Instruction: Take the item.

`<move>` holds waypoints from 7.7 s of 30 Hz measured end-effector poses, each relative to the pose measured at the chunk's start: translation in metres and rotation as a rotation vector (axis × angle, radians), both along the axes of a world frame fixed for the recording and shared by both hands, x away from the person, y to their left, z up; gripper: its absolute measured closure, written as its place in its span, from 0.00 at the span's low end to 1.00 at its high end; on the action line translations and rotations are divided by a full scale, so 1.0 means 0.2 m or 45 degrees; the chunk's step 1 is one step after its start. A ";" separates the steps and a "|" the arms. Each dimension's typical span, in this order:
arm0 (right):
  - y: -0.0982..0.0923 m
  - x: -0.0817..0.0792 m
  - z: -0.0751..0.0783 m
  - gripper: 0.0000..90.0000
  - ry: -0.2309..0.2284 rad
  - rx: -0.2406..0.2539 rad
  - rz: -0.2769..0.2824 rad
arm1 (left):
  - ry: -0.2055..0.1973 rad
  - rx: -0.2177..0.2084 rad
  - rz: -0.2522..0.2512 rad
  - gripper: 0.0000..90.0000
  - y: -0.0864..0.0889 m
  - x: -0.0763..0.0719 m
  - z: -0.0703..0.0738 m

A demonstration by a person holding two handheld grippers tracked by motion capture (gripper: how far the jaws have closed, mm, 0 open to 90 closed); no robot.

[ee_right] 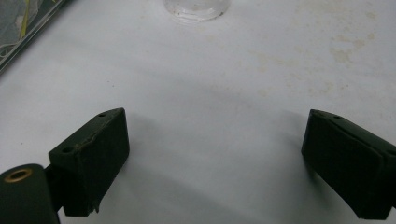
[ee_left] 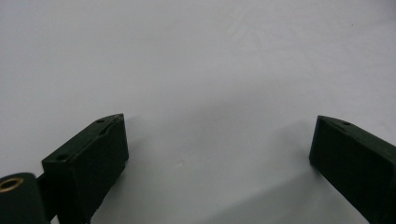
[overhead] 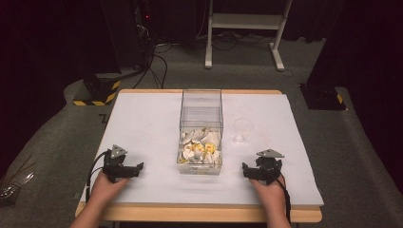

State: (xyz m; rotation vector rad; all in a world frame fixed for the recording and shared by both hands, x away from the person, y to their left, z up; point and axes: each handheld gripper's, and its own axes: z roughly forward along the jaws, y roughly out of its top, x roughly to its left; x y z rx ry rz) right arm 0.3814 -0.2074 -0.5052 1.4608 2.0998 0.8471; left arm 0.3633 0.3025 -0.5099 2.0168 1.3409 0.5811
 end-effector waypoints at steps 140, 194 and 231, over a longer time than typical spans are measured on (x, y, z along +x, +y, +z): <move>0.27 -0.07 0.42 0.21 -0.244 0.192 0.305 | -0.009 -0.005 0.002 0.08 0.00 -0.01 0.00; 0.59 -0.04 0.44 0.37 -0.181 0.201 0.521 | -0.008 -0.006 0.002 0.08 0.00 -0.01 0.00; 0.73 0.03 0.40 0.68 -0.034 0.072 0.596 | -0.008 -0.006 0.002 0.08 0.00 -0.01 0.00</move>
